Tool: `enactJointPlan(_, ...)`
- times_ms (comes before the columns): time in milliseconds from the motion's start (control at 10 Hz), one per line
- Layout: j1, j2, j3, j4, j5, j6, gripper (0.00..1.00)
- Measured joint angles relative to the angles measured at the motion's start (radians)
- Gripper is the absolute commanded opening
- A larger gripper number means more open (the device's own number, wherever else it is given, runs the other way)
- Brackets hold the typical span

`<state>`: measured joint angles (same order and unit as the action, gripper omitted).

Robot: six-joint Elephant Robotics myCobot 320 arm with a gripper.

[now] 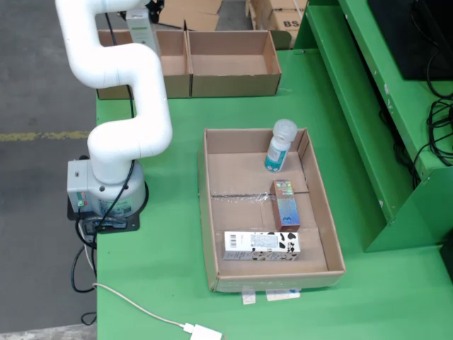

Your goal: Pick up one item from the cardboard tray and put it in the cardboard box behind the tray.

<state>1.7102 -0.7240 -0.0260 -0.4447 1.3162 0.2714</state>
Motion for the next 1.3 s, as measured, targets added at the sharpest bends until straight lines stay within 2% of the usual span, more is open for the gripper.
enactJointPlan(100, -0.015, -0.005, 0.0, -0.003, 0.003, -0.008, 0.0)
enactJointPlan(300, -0.078, 0.011, -0.047, 0.009, 0.078, -0.028, 0.0)
enactJointPlan(800, -0.106, 0.25, -0.278, 0.244, 0.106, -0.051, 0.0)
enactJointPlan(1100, -0.107, 0.259, -0.419, 0.383, 0.106, -0.051, 0.0)
enactJointPlan(1300, -0.107, 0.259, -0.515, 0.397, 0.106, -0.051, 0.0)
